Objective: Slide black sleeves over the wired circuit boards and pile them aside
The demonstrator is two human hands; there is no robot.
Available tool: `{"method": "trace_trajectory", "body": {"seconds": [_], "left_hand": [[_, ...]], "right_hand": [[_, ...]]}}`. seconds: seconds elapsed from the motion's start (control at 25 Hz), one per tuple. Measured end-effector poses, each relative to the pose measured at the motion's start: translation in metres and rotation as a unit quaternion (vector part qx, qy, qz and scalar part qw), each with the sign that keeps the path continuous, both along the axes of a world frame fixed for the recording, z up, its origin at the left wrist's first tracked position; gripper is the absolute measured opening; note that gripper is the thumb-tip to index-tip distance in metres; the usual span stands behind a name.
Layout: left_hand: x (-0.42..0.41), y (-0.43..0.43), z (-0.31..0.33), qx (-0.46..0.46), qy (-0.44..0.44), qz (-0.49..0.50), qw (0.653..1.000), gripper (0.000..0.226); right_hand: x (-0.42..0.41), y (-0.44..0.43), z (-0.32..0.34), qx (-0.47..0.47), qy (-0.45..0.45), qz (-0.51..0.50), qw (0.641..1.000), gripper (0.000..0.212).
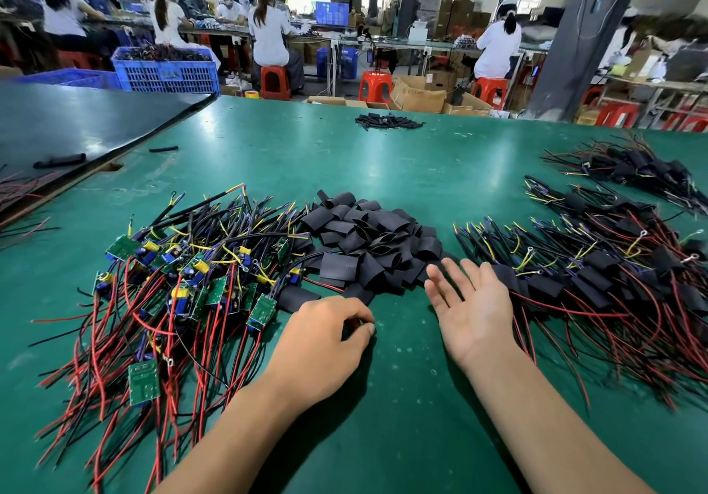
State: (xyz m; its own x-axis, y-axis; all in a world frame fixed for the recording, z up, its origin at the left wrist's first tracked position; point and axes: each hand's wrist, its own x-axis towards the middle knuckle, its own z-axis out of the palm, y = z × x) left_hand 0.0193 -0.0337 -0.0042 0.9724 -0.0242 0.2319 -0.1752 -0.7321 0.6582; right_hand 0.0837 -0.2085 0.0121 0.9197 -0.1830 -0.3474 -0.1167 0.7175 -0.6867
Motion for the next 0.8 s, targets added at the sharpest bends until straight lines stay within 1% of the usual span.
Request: {"method": "trace_trajectory", "body": {"seconds": [0.08,0.2,0.28,0.32,0.4,0.48,0.6,0.72,0.8], "left_hand": [[-0.001,0.000,0.001,-0.002,0.000,0.001,1.000,0.008],[-0.002,0.000,0.002,-0.004,-0.001,0.003,1.000,0.009],[-0.003,-0.001,0.002,0.006,-0.006,0.001,1.000,0.009],[-0.004,-0.002,0.002,0.012,-0.011,0.004,1.000,0.009],[-0.006,-0.004,0.003,0.031,-0.019,0.027,0.999,0.009],[-0.007,-0.004,0.003,0.060,-0.014,0.069,0.996,0.011],[-0.007,-0.001,0.008,0.088,0.002,0.119,0.989,0.018],[-0.009,0.002,0.016,0.124,0.016,0.168,0.978,0.028],[-0.010,0.004,0.021,0.177,0.041,0.195,0.964,0.037]], "right_hand": [[-0.001,-0.001,0.002,-0.026,-0.007,-0.017,0.999,0.045],[0.002,-0.006,0.005,-0.094,-0.008,-0.055,0.994,0.044],[0.005,-0.008,0.004,-0.131,-0.017,-0.059,0.989,0.044],[0.005,-0.008,0.002,-0.151,-0.022,-0.056,0.987,0.041],[0.005,-0.003,-0.002,-0.204,-0.037,-0.044,0.977,0.031],[0.002,0.004,-0.008,-0.280,-0.067,-0.019,0.957,0.021],[-0.001,0.012,-0.016,-0.375,-0.109,0.017,0.920,0.023],[-0.004,0.016,-0.020,-0.429,-0.147,0.049,0.890,0.024],[-0.006,0.017,-0.022,-0.439,-0.160,0.068,0.881,0.023]]}}
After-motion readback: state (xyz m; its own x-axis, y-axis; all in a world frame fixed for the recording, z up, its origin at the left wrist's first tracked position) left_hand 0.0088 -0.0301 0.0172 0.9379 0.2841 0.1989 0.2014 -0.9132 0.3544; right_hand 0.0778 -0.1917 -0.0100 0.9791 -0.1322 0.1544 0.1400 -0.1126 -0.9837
